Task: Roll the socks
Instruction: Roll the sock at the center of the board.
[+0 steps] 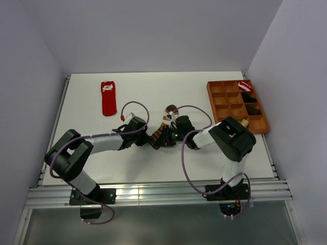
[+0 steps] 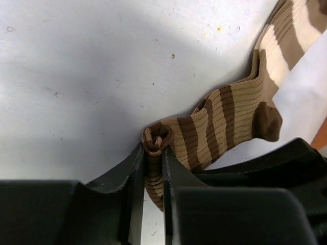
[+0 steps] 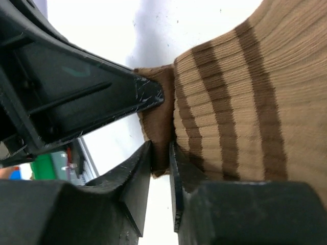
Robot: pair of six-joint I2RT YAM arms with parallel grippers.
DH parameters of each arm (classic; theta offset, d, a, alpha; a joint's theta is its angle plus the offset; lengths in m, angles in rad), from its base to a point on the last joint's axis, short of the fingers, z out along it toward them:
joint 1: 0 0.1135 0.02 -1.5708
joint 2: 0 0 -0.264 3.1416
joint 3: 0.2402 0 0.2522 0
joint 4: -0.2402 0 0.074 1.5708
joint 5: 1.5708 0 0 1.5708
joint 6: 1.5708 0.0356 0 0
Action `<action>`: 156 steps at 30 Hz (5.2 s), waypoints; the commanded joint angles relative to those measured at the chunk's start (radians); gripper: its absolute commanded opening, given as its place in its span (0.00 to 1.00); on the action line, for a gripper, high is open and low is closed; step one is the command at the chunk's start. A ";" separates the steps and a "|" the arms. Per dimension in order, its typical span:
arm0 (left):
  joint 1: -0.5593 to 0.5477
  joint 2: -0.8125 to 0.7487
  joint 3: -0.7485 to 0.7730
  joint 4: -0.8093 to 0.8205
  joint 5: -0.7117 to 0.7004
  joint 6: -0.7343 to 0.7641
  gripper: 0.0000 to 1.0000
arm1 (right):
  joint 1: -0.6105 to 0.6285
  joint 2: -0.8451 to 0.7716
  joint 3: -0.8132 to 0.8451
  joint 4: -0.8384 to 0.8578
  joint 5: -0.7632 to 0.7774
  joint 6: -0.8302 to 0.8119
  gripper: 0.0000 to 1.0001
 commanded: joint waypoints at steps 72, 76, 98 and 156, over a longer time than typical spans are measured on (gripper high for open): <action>-0.009 0.140 0.360 -0.621 -0.066 0.292 0.16 | 0.609 0.045 0.172 -0.253 1.206 -0.555 0.00; 0.023 0.089 0.319 -0.578 -0.060 0.281 0.36 | 0.569 -0.022 0.156 -0.270 1.077 -0.518 0.00; 0.076 -0.422 -0.052 -0.247 -0.139 0.070 0.75 | 0.235 -0.117 0.016 -0.087 0.273 -0.224 0.00; 0.000 -0.026 0.041 -0.211 -0.049 0.082 0.00 | -0.094 0.191 -0.047 0.209 -0.144 0.071 0.04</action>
